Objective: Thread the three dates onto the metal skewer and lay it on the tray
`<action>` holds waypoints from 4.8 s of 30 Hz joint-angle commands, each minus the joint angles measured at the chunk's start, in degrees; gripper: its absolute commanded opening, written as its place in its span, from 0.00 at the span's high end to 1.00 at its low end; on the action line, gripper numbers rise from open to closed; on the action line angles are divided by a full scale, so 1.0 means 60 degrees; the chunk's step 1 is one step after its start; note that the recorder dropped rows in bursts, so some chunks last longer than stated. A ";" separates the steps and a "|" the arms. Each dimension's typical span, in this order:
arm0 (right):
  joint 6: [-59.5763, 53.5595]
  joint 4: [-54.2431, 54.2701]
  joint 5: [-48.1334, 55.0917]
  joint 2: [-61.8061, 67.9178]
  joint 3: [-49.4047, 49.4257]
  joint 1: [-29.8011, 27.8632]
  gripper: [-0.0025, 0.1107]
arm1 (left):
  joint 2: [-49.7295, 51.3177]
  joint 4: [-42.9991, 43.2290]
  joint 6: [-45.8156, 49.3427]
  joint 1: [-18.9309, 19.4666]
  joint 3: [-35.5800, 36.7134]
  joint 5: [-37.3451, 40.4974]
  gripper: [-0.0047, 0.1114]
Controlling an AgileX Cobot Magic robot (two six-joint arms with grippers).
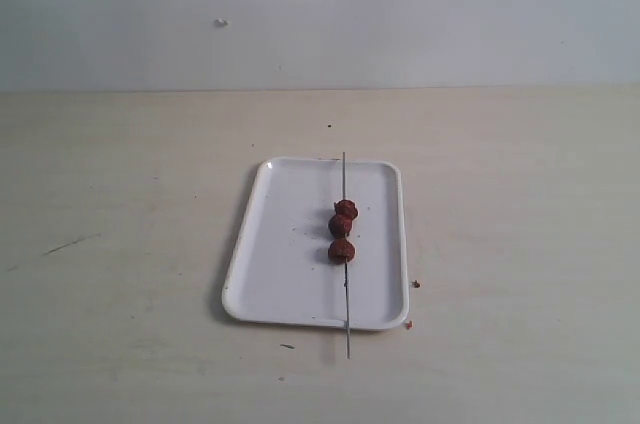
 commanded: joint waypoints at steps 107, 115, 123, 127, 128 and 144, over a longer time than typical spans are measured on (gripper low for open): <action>-0.0073 0.0029 -0.0126 -0.0036 0.0022 -0.0028 0.98 | -0.2250 0.7899 -0.4129 0.3959 -0.0024 0.5972 0.96; -0.0073 0.0029 -0.0126 -0.0036 0.0022 -0.0028 0.98 | -0.2250 0.7899 -0.4129 0.3959 -0.0024 0.5972 0.96; -0.0073 0.0029 -0.0126 -0.0036 0.0022 -0.0028 0.98 | -0.2250 0.7899 -0.4129 0.3959 -0.0024 0.5972 0.96; -0.0073 0.0029 -0.0126 -0.0036 0.0022 -0.0028 0.98 | -0.2250 0.7899 -0.4129 0.3959 -0.0024 0.5972 0.96; -0.0073 0.0029 -0.0126 -0.0036 0.0022 -0.0028 0.98 | -0.2250 0.7899 -0.4129 0.3959 -0.0024 0.5972 0.96; -0.0073 0.0029 -0.0126 -0.0036 0.0022 -0.0028 0.98 | -0.2250 0.7899 -0.4129 0.3959 -0.0024 0.5972 0.96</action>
